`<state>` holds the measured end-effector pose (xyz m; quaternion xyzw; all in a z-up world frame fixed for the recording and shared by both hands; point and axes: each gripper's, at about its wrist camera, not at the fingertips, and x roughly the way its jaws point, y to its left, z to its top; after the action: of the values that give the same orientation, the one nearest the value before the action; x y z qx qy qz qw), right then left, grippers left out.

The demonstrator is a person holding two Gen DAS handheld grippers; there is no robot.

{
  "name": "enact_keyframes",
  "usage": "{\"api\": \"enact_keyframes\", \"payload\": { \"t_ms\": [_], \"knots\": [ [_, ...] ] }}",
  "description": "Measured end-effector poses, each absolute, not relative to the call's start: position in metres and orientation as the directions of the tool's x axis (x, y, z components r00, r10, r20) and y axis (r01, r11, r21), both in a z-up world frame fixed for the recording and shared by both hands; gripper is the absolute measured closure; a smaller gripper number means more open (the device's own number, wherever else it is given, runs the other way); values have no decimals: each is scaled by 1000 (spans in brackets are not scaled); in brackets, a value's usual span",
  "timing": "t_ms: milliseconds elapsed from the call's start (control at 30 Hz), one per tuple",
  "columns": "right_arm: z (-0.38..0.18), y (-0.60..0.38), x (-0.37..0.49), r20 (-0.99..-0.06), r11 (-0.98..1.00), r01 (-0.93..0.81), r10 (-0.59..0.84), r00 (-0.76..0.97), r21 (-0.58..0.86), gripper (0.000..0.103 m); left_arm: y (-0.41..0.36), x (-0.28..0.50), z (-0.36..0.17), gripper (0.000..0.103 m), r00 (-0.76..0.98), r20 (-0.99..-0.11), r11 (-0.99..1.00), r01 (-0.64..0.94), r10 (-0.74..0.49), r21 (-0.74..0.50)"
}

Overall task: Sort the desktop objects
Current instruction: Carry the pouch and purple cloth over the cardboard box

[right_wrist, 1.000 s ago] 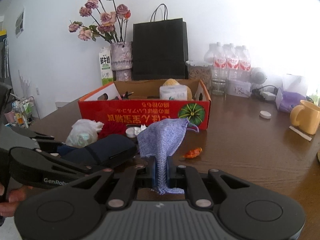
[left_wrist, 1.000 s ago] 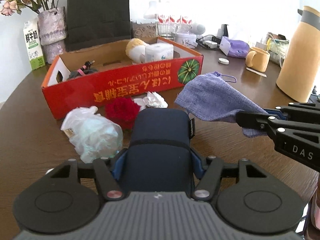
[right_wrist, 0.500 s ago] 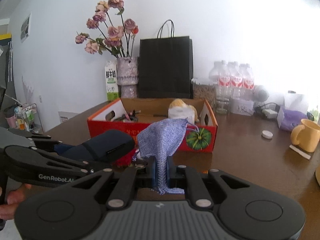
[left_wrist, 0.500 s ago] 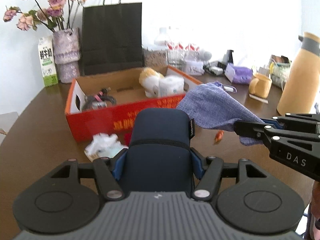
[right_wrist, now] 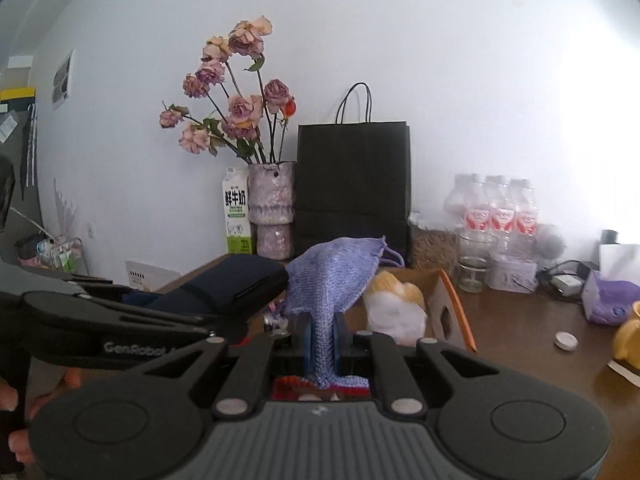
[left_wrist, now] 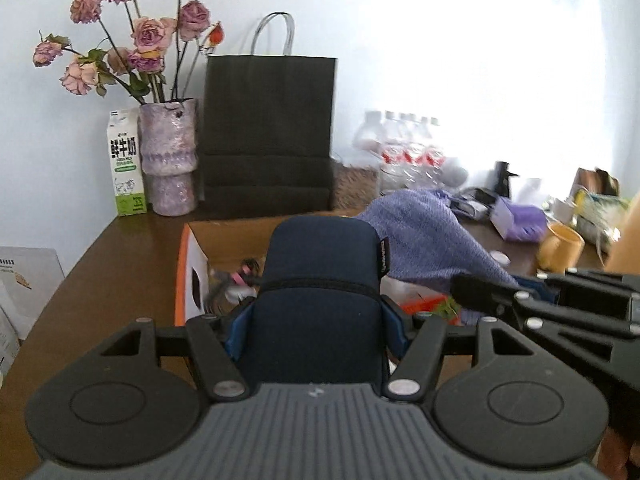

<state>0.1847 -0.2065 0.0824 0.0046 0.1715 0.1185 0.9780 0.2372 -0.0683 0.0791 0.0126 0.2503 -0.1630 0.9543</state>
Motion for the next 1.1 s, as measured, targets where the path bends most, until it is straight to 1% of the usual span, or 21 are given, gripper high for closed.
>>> {"api": "enact_keyframes", "payload": {
  "t_ms": [267,600,800,933,1067,1100],
  "knots": [
    [79,-193,264,-373,969,-232,246,895,81,94,-62,314,75,39,805,-525,959,264,-276,-99],
    [40,-181,354,-475,968,-218,250,844,122,94,-59,396,31,39,744,-625,971,206,-236,-120],
    [19,-173,384,-525,968,-225,250,813,112,94,-58,421,13,39,709,-669,974,187,-221,-124],
    [14,-170,389,-537,972,-222,227,813,75,94,-60,426,9,39,707,-676,977,183,-207,-108],
    [8,-171,394,-545,973,-219,225,808,76,93,-63,427,5,38,710,-678,980,179,-188,-85],
    [7,-170,394,-549,973,-218,221,806,71,92,-63,428,4,37,709,-680,981,177,-186,-84]
  ]
}}
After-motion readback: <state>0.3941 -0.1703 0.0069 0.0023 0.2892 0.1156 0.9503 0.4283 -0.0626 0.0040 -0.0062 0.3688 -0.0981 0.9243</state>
